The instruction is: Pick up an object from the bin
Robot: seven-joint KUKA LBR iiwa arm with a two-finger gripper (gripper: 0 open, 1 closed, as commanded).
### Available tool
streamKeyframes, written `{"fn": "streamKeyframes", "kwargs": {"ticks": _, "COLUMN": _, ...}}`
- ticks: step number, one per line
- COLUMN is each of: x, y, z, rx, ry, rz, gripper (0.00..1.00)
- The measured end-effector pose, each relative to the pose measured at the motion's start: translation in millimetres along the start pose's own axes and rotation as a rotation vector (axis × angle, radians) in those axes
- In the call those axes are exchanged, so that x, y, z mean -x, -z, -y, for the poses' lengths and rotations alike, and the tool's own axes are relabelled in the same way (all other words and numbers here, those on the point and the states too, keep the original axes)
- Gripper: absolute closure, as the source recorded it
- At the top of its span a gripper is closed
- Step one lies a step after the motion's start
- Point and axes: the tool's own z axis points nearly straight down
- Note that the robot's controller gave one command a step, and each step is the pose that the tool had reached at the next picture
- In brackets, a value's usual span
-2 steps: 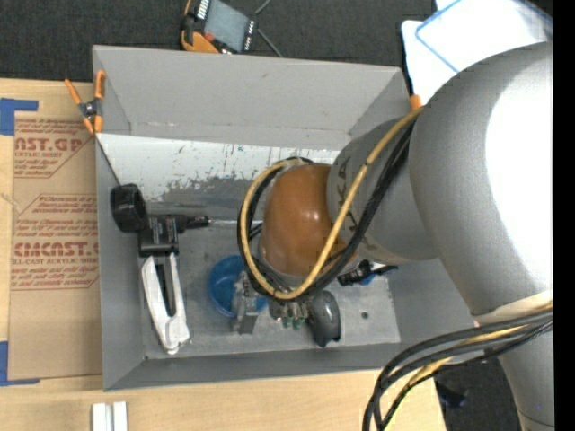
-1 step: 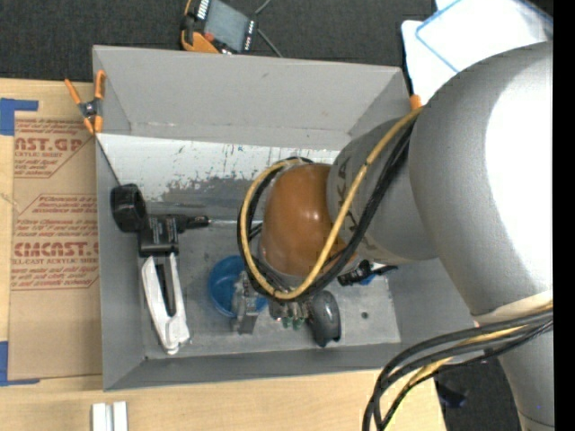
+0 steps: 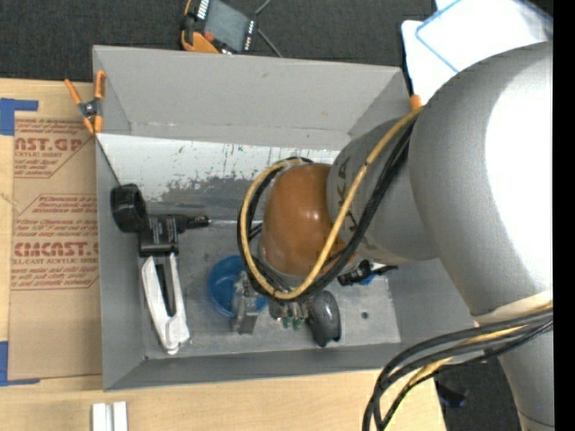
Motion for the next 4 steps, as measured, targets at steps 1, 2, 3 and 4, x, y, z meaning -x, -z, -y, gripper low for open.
{"fn": "streamKeyframes", "kwargs": {"ticks": 1, "x": 34.0, "y": -12.3, "z": 36.3, "rx": 0.001, "ry": 0.295, "rz": 0.004, "gripper": 1.00}}
{"fn": "streamKeyframes", "kwargs": {"ticks": 2, "x": 34.0, "y": -12.3, "z": 36.3, "rx": 0.001, "ry": 0.296, "rz": 0.004, "gripper": 1.00}}
{"fn": "streamKeyframes", "kwargs": {"ticks": 3, "x": 24.5, "y": -1.3, "z": 42.6, "rx": 0.001, "ry": 0.312, "rz": 0.004, "gripper": 1.00}}
{"fn": "streamKeyframes", "kwargs": {"ticks": 4, "x": 30.7, "y": 0.2, "z": 46.2, "rx": 0.002, "ry": 0.299, "rz": 0.006, "gripper": 1.00}}
